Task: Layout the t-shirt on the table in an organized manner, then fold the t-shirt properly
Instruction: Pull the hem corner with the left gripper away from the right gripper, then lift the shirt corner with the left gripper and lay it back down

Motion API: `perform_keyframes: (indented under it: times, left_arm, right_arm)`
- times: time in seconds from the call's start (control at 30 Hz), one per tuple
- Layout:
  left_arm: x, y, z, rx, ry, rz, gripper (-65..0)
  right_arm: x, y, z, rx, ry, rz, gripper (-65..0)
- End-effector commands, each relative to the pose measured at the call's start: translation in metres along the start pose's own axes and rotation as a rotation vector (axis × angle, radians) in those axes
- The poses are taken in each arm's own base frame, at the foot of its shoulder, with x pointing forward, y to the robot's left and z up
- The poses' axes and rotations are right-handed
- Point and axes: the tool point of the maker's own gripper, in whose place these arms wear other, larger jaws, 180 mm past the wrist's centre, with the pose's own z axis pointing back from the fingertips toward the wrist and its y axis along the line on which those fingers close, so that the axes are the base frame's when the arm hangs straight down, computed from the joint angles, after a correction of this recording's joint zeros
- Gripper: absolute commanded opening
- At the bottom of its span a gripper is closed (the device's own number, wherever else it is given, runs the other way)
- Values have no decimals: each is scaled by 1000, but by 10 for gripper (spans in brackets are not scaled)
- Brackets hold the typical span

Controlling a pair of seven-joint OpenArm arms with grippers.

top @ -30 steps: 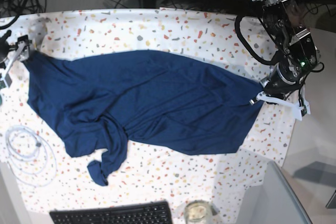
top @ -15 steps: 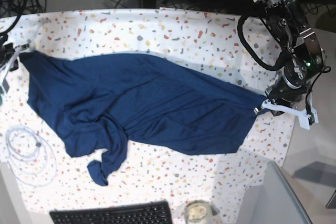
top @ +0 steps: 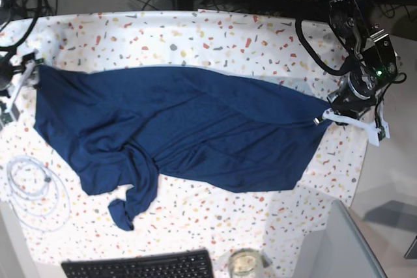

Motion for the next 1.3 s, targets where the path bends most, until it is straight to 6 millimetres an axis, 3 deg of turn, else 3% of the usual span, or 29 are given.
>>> perform_keyframes:
  times: [0.0,0.13,0.23,0.3,0.4,0.43,0.57,0.83,0.97,1.13,1.27]
  left_arm:
    - [17,-3,4,-11,-54,-5,-650]
    - [19,-4,4,-14,-60,-5,-650]
    - [21,-5,4,-15,-65,-5,-650]
    - [21,-5,5,-16,-66,-5,-650]
    - [21,-4,5,-11,-66,-8,-650]
    - [21,-4,5,-10,-66,-9,-650]
    - [28,-2,7,-10,-79,-18,-650]
    - [72,-3,27,-4,-178,-77,-650]
    - [91,-14,30,-26,-174,-78,-650]
    - [132,-23,42,-40,-268,-85,-650]
    - [134,-28,41,-51,-268,-89,-650]
  right_arm:
    - [14,-12,0,-20,-33,10,-159]
    - [3,3,-25,56,26,23,-203]
    - [0,8,-28,71,35,20,-264]
    - [0,8,-28,70,35,19,-362]
    - [-2,6,-27,65,46,22,-602]
    - [-3,5,-27,64,48,23,-650]
    - [-11,-14,-19,23,80,-29,-627]
    - [25,-66,39,-175,70,46,-647]
    - [52,-81,50,-217,49,60,-647]
    - [83,-108,72,-287,15,61,-647]
    - [81,-113,73,-291,38,53,-647]
